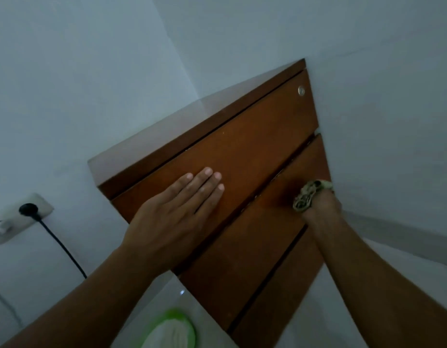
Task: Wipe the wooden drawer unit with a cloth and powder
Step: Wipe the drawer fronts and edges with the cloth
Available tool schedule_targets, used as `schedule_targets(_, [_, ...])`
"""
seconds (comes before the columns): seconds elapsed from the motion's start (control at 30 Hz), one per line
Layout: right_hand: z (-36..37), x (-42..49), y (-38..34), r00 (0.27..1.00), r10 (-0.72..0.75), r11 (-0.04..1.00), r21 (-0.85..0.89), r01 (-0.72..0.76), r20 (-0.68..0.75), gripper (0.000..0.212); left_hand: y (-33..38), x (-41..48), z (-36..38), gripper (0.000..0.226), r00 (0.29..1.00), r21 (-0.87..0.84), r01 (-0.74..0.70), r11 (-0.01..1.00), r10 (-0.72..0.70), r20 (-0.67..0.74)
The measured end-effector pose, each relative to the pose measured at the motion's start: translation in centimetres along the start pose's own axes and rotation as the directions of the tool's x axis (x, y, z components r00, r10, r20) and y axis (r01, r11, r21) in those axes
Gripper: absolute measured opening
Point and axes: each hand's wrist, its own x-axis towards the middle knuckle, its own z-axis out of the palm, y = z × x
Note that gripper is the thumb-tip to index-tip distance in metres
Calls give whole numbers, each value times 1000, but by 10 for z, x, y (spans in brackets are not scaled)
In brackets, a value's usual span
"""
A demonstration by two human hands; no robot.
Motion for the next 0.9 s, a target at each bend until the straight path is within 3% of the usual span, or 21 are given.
schedule_targets(0.03, [-16, -5, 10, 990, 85, 982, 157, -102, 110, 39, 9, -3, 4, 63, 1000, -23, 15, 1000, -14, 5])
schedule_targets(0.1, [-44, -27, 32, 967, 156, 948, 243, -204, 202, 38, 26, -10, 7, 62, 999, -108, 27, 994, -29, -18])
schedule_targets(0.27, [-104, -78, 64, 883, 338, 909, 130, -396, 327, 31, 92, -52, 26, 74, 985, -324, 162, 932, -131, 113])
schedule_targets(0.43, [-142, -105, 67, 797, 463, 834, 114, -540, 388, 61, 137, -79, 28, 78, 927, -425, 375, 824, -323, 192])
schedule_targets(0.5, [-145, -117, 61, 762, 478, 828, 64, -557, 438, 63, 141, -79, 25, 80, 898, -421, 439, 794, -388, 206])
schedule_targets(0.6, [-142, -132, 55, 741, 473, 854, -39, -520, 478, 49, 141, -75, 22, 80, 865, -416, 502, 758, -443, 235])
schedule_targets(0.9, [-137, -146, 51, 715, 554, 832, -252, -495, 425, 45, 155, -53, 11, 82, 789, -407, 615, 675, -539, 297])
